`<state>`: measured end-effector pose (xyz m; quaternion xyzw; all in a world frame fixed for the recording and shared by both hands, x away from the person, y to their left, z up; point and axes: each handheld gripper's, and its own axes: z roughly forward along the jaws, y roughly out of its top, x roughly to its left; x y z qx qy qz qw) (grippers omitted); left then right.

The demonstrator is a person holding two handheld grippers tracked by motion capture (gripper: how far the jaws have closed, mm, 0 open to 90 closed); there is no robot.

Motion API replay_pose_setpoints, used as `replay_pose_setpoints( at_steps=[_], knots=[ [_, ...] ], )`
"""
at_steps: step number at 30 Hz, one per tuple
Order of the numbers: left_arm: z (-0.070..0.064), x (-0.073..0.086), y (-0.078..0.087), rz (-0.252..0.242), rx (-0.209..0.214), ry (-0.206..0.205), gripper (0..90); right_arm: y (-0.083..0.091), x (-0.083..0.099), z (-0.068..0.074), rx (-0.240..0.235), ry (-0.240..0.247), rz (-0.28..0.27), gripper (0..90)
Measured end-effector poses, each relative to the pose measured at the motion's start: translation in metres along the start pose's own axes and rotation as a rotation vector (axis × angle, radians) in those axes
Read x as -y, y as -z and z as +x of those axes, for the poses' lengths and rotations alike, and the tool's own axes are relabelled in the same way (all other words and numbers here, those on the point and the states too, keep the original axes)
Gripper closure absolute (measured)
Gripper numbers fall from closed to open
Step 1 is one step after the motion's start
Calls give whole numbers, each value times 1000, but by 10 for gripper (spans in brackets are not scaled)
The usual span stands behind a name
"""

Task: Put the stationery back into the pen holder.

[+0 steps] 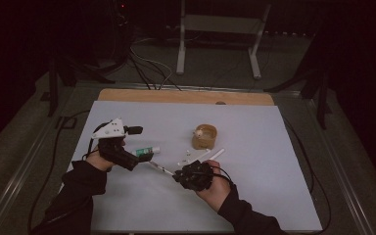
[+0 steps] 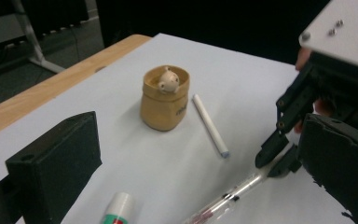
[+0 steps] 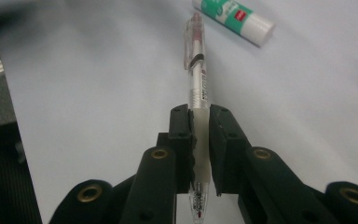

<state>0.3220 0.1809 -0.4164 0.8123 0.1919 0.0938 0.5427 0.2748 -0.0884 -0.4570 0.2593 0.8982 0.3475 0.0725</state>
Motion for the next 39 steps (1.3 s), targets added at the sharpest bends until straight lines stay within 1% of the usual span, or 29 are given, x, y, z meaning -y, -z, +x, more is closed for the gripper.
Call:
replay_pose_setpoints(
  at_steps=[2, 4, 6, 9, 12, 14, 17, 18, 19, 20, 22, 23, 25, 26, 27, 28, 31, 32, 33, 34, 36, 38, 39],
  knots=[
    [-3, 0, -2, 2, -1, -11, 1, 2, 3, -1, 6, 3, 0, 798],
    [-6, 0, -3, 0, 10, -20, 1, 5, 6, -3, 3, -9, -7, 798],
    [-10, -1, -5, 1, 14, -37, 1, 8, 9, -5, 2, -22, -14, 798],
    [-17, 0, -8, 23, 32, -77, 2, 12, 12, -9, 3, -34, -20, 798],
    [-27, 1, -12, 39, 39, -128, 2, 16, 13, -12, 2, -49, -14, 798],
    [-33, 3, -13, 41, 36, -162, 2, 17, 14, -14, 3, -50, -13, 798],
    [-40, 5, -16, 50, 32, -194, 2, 18, 14, -16, 2, -59, -12, 798],
    [-40, 5, -16, 50, 32, -194, 2, 18, 14, -16, 2, -59, -12, 798],
    [-46, 6, -18, 73, 33, -223, 2, 18, 15, -16, -1, -65, -12, 798],
    [-48, 7, -19, 83, 34, -234, 2, 18, 15, -16, -2, -67, -11, 798],
    [-50, 7, -20, 92, 31, -241, 2, 17, 14, -17, -5, -66, -12, 798],
    [-54, 9, -22, 109, 26, -254, 2, 17, 14, -17, -5, -70, -11, 798],
    [-55, 9, -22, 112, 25, -251, 2, 17, 12, -17, -10, -72, -11, 798],
    [-56, 11, -22, 119, 17, -233, 2, 17, 12, -18, -8, -66, -12, 798],
    [-56, 13, -22, 117, 11, -227, 2, 17, 11, -18, -11, -69, -10, 797],
    [-56, 14, -22, 108, 6, -229, 2, 17, 10, -18, -14, -70, -10, 798],
    [-57, 16, -22, 119, -3, -235, 3, 16, 9, -19, -15, -72, -8, 797],
    [-58, 17, -22, 120, -9, -252, 2, 16, 8, -19, -15, -74, -6, 798],
    [-61, 19, -23, 135, -15, -269, 2, 16, 8, -20, -15, -75, -6, 798],
    [-61, 19, -23, 135, -15, -269, 2, 16, 7, -20, -19, -77, -6, 798],
    [-65, 21, -25, 139, -30, -292, 2, 17, 6, -21, -19, -80, -5, 798],
    [-66, 22, -26, 141, -33, -298, 2, 17, 6, -21, -24, -86, -5, 798],
    [-69, 22, -27, 151, -35, -311, 2, 18, 5, -22, -23, -86, -5, 798]
  ],
)
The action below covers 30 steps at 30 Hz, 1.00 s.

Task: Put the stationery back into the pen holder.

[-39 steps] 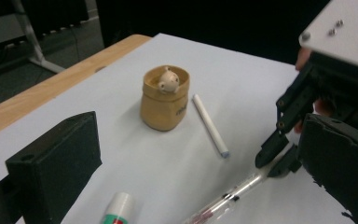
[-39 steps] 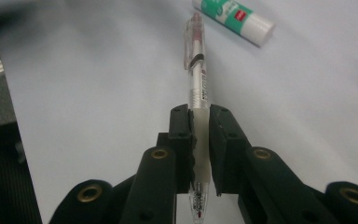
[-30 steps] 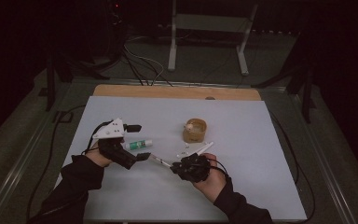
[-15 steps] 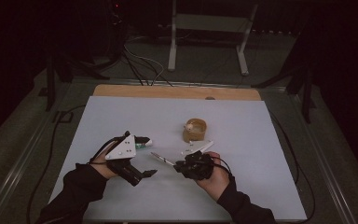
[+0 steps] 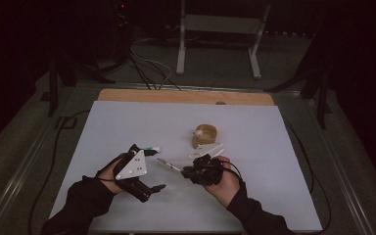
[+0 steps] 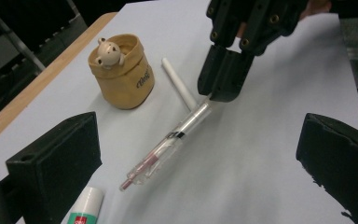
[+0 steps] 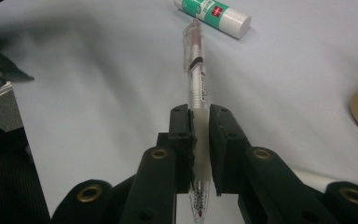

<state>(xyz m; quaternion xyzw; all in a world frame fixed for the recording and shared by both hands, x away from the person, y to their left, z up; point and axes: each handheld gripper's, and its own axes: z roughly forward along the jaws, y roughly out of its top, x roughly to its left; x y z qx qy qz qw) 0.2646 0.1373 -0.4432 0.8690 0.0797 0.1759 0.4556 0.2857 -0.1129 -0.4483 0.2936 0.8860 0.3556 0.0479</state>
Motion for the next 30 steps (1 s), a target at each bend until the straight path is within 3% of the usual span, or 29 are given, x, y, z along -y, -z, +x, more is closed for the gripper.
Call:
replay_pose_setpoints(
  at_steps=[4, 9, 10, 13, 14, 15, 18, 19, 20, 22, 27, 28, 29, 30],
  knots=[
    [-5, 0, -2, 17, 4, -32, 3, 1, -2, 0, -1, 1, -2, 798],
    [-16, -3, -9, 69, -63, -123, 39, 2, -4, 0, -5, -5, -5, 797],
    [-16, -3, -9, 69, -63, -123, 46, 2, -5, 0, -7, -8, -6, 797],
    [-21, -2, -15, 112, -124, -190, 68, 2, -6, 0, -12, -9, -5, 797],
    [-21, -2, -15, 112, -124, -190, 70, 2, -6, 0, -13, -11, -4, 798],
    [-25, -1, -18, 126, -148, -237, 92, 2, -6, 0, -14, -12, -2, 797],
    [-30, 0, -23, 158, -181, -290, 155, 1, -7, 0, -15, -19, -3, 797],
    [-30, 0, -23, 158, -181, -290, 160, 1, -7, 0, -15, -19, -3, 797],
    [-32, 2, -26, 172, -207, -331, 174, 1, -7, 0, -18, -17, -3, 798],
    [-32, 3, -28, 187, -226, -365, 219, 1, -7, 0, -23, -20, 2, 798],
    [-34, 7, -35, 178, -294, -425, 330, 1, -8, 1, -27, -28, 5, 797],
    [-34, 7, -34, 206, -304, -461, 353, 0, -8, 1, -27, -28, 5, 798],
    [-34, 7, -34, 206, -304, -461, 374, 0, -9, 1, -26, -28, 6, 798],
    [-34, 6, -34, 231, -320, -498, 394, 0, -9, 1, -27, -26, 8, 798]
  ],
)
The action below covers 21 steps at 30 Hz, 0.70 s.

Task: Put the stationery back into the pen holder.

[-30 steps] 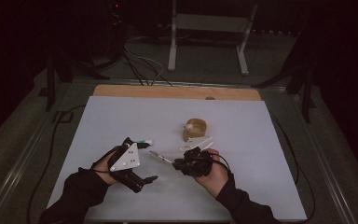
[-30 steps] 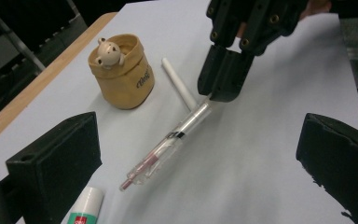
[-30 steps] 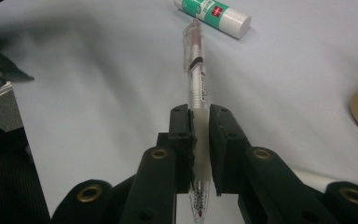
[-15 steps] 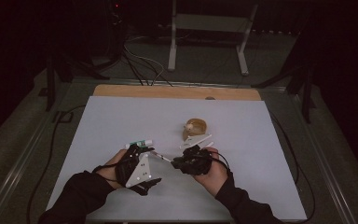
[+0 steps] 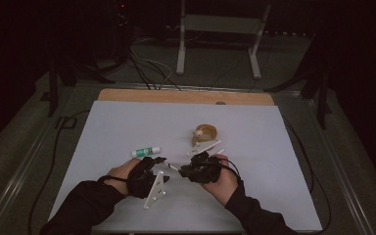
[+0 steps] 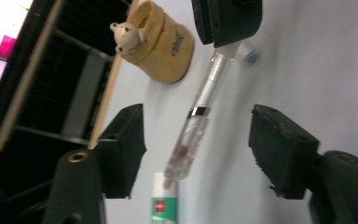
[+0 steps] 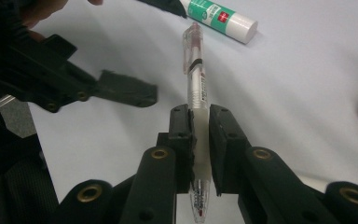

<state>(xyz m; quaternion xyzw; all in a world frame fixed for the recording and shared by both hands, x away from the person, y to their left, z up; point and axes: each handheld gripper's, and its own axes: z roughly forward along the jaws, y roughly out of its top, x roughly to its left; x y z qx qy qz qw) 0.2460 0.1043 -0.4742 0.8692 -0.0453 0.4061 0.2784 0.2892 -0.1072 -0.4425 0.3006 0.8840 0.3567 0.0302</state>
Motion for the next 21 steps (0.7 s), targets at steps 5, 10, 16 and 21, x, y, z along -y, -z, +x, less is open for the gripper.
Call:
replay_pose_setpoints(
  at_steps=[5, 10, 16, 21],
  knots=[
    [-6, -3, -5, 16, -47, -63, 467, -1, -2, 1, -3, -7, -4, 797],
    [-13, -5, -13, 51, -97, -120, 562, -1, -4, 2, -7, -10, -1, 798],
    [-19, -8, -18, 78, -103, -183, 646, -3, -4, 1, -8, -15, 3, 797],
    [-22, -9, -23, 98, -116, -203, 707, -3, -4, 1, -6, -18, 5, 797]
  ],
)
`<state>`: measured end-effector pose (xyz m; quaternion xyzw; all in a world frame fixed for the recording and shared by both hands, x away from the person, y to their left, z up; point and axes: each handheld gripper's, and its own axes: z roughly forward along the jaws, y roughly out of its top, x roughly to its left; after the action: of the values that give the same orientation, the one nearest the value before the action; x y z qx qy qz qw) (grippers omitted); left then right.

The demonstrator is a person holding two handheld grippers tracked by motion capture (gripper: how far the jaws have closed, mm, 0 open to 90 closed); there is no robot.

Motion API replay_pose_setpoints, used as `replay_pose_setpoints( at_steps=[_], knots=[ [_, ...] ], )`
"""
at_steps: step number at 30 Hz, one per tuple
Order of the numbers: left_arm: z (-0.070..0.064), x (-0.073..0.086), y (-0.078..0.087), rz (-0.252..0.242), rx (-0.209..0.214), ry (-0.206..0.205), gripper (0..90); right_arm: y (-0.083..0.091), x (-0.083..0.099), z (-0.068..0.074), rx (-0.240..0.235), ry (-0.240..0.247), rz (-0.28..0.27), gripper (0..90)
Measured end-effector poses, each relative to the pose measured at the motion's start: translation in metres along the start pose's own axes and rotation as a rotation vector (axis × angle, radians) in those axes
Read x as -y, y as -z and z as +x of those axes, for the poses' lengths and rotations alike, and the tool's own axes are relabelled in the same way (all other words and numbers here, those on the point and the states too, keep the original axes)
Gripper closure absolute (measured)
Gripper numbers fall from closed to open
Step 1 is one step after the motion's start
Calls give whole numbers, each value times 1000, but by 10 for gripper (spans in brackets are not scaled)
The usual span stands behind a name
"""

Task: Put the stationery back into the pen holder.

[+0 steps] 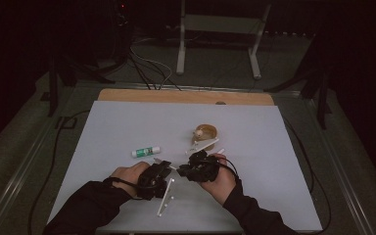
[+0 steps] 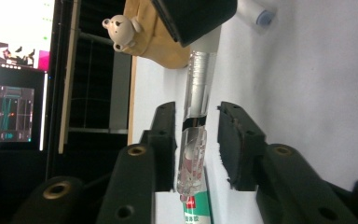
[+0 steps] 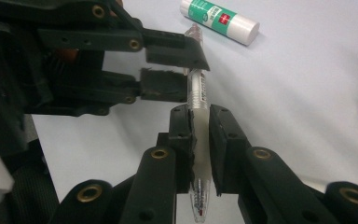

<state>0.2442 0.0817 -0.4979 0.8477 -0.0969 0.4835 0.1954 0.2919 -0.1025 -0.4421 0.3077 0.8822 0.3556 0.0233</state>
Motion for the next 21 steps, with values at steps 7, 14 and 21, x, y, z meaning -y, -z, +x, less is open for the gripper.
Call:
replay_pose_setpoints(
  at_steps=[7, 14, 21],
  knots=[
    [-1, -3, -4, 21, -3, -28, 797, -2, 0, -1, -1, -4, 7, 797],
    [2, 0, -5, -8, 24, 22, 807, 0, -1, -3, -4, -14, -16, 756],
    [12, 5, -1, -28, 51, 84, 807, 17, -5, -4, 18, -5, -111, 600]
  ],
)
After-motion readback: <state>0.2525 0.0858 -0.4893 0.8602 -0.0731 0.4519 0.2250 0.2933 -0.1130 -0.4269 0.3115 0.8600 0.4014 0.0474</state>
